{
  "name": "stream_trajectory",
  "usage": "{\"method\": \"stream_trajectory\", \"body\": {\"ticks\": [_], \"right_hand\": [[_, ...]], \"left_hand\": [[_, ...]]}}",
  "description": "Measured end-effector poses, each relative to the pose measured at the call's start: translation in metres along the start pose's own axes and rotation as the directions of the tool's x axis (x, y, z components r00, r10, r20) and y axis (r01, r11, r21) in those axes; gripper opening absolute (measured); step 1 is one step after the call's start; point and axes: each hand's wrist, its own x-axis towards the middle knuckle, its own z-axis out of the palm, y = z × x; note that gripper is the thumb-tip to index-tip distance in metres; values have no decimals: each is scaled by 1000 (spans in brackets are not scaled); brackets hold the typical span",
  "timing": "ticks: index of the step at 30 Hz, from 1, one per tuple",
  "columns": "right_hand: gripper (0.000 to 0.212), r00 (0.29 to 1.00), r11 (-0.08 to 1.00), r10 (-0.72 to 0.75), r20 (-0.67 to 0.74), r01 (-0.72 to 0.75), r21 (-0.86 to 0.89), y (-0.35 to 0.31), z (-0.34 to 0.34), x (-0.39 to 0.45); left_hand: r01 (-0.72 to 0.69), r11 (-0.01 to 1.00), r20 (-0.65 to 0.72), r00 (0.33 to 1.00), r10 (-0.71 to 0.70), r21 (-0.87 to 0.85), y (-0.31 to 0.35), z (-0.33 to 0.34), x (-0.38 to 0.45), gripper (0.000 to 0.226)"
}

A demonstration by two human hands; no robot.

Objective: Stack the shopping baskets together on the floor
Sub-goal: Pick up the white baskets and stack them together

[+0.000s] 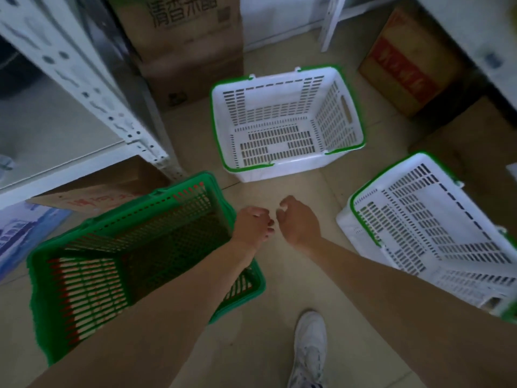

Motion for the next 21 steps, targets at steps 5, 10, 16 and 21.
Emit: {"method": "stream_trajectory", "body": {"ticks": [5,10,16,21], "right_hand": [[27,979,980,192,-60,-189,55,69,-38,-3],[30,900,901,425,-100,-410,143,139,-78,-11],[31,761,786,616,-204,-578,219,212,-113,-31],[31,692,706,704,-163,-654,271,272,-123,-44]], "left_hand": [[-92,973,79,994,77,212,13,66,5,20],[-225,832,162,973,165,506,27,129,12,24],[-401,515,326,916,234,758,45,197,16,43],[-427,457,361,904,229,780,44,244,26,57]]}}
